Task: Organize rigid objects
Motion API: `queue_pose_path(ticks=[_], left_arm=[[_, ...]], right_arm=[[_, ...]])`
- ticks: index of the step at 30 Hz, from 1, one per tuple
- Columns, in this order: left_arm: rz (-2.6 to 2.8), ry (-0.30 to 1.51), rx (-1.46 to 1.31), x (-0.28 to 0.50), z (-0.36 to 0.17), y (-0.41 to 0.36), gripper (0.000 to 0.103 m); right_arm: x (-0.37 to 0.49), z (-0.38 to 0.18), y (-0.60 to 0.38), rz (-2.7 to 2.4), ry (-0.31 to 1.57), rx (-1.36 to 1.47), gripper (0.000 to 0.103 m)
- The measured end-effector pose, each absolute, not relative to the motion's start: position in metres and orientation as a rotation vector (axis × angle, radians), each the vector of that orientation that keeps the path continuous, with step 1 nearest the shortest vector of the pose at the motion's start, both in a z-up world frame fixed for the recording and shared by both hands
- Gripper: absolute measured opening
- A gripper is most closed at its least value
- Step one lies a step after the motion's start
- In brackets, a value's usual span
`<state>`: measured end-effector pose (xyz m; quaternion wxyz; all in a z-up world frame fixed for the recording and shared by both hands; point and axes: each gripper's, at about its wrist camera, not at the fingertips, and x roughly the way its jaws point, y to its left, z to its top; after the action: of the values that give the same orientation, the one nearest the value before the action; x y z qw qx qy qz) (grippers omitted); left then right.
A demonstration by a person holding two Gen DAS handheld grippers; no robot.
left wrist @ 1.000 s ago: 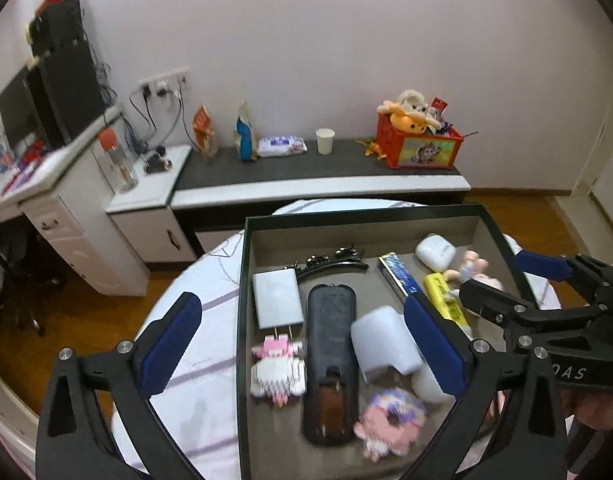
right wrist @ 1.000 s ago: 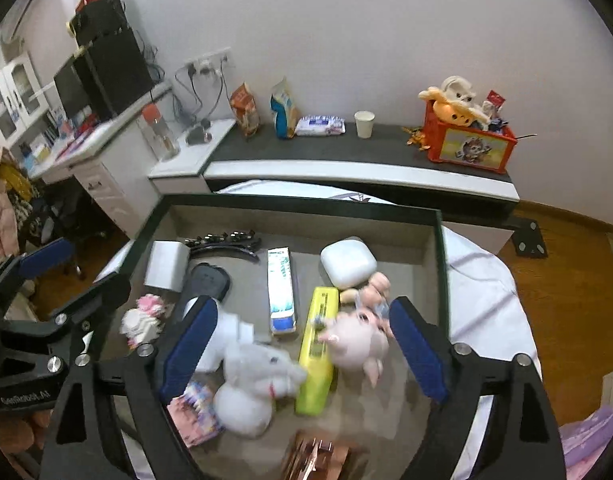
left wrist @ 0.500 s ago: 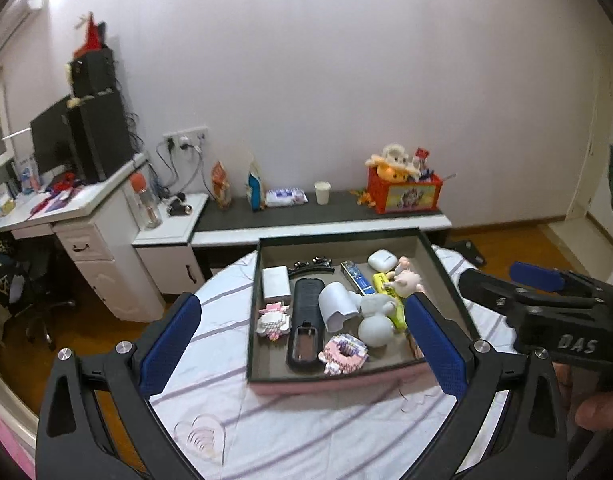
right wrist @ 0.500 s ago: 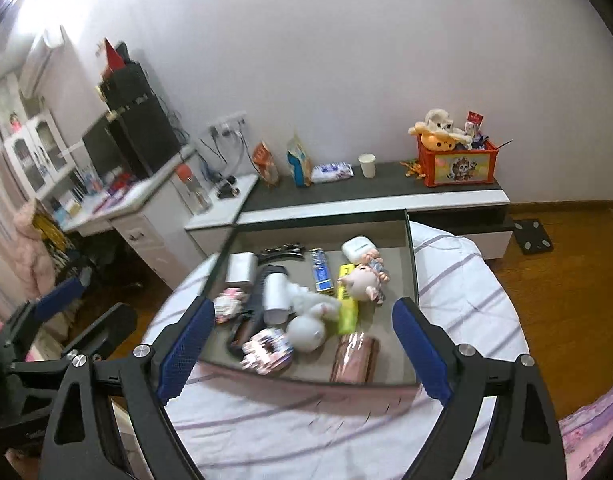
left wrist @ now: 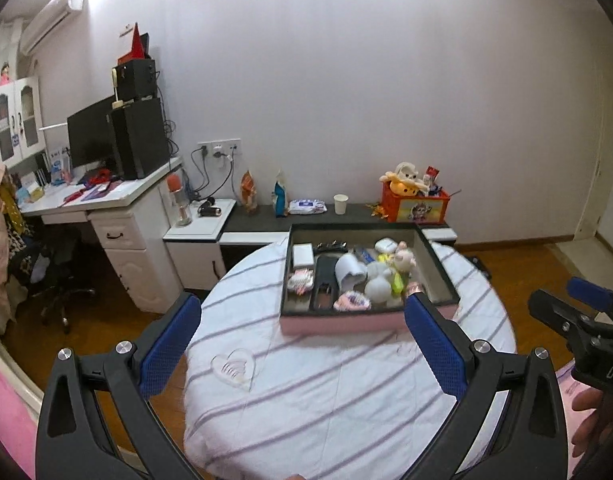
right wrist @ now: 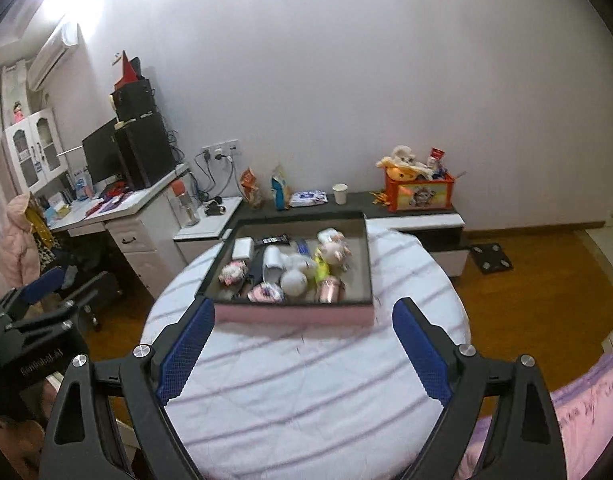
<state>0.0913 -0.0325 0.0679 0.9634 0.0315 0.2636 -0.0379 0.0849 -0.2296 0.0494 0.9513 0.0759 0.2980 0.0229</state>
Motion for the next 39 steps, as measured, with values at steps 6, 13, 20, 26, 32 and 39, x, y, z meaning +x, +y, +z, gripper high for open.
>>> queue_pose_path(ticks=[6,13,20,26,32,39], left_arm=[[-0.063,0.562,0.071,0.071,0.053,-0.03,0.103],[-0.075,0.608,0.072,0.059,0.036,-0.031,0.103],[-0.075,0.606,0.061,0.054,0.037,-0.029,0.103],[-0.071,0.61,0.054,0.054,0.036,-0.028,0.103],[-0.071,0.621,0.044,0.057,0.036,-0.026,0.103],[-0.086,0.618,0.04,0.058,0.038,-0.025,0.103]], right_arm=[[0.059,0.018,-0.233,-0.006,0.664,0.166,0.092],[0.047,0.011,-0.233,-0.009,0.679,0.161,0.092],[0.045,0.013,-0.222,0.01,0.674,0.146,0.092],[0.045,0.014,-0.217,0.014,0.677,0.14,0.092],[0.047,0.013,-0.216,0.017,0.682,0.142,0.092],[0.049,0.012,-0.215,0.018,0.686,0.142,0.092]])
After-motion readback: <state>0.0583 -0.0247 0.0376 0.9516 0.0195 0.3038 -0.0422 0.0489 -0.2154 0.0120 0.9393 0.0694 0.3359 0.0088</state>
